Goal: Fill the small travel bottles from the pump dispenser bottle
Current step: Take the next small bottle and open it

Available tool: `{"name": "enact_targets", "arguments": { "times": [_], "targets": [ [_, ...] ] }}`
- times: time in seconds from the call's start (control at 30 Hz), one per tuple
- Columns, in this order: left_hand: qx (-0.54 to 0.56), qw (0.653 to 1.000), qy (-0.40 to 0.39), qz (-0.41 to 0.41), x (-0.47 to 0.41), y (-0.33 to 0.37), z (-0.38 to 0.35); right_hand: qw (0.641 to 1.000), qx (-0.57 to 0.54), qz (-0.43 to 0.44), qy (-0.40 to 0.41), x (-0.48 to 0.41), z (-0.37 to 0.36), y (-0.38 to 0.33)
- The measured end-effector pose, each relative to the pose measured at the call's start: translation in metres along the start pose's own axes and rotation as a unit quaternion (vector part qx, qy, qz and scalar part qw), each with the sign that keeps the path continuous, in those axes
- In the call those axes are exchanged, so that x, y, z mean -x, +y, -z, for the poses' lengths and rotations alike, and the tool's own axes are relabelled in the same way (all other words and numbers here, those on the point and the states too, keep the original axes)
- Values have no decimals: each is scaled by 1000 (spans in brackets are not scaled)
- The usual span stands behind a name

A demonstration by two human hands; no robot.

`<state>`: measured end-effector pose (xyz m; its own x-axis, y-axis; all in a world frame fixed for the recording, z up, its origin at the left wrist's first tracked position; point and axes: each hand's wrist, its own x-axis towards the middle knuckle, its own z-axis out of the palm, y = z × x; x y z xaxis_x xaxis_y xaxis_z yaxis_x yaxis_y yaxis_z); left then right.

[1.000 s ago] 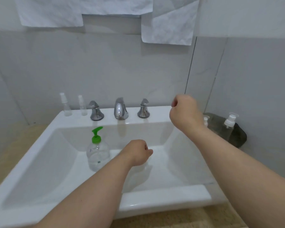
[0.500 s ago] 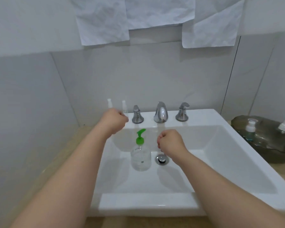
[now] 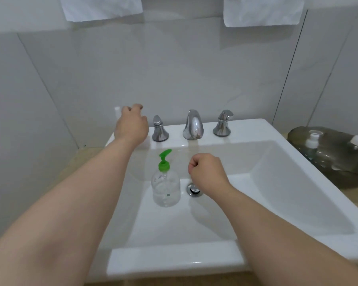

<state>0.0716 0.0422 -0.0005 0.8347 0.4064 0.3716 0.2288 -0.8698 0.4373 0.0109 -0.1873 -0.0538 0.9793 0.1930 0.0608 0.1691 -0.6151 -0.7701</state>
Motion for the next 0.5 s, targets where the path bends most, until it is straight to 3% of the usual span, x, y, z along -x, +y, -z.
{"name": "enact_targets", "arguments": {
  "times": [0.2,0.37,0.43,0.5],
  "targets": [
    [16,998,59,-32,15,10,-6,1000,-15,-5,6,1,3,5],
    [106,972,205,-54,62,28,33,997,-73,-33,16,3,9,8],
    [150,966,202,-59,97,36,44,992,-108,-53,25,5,12,9],
    [222,963,140,-69,141,45,52,988,-137,-68,29,12,18,10]
  ]
}}
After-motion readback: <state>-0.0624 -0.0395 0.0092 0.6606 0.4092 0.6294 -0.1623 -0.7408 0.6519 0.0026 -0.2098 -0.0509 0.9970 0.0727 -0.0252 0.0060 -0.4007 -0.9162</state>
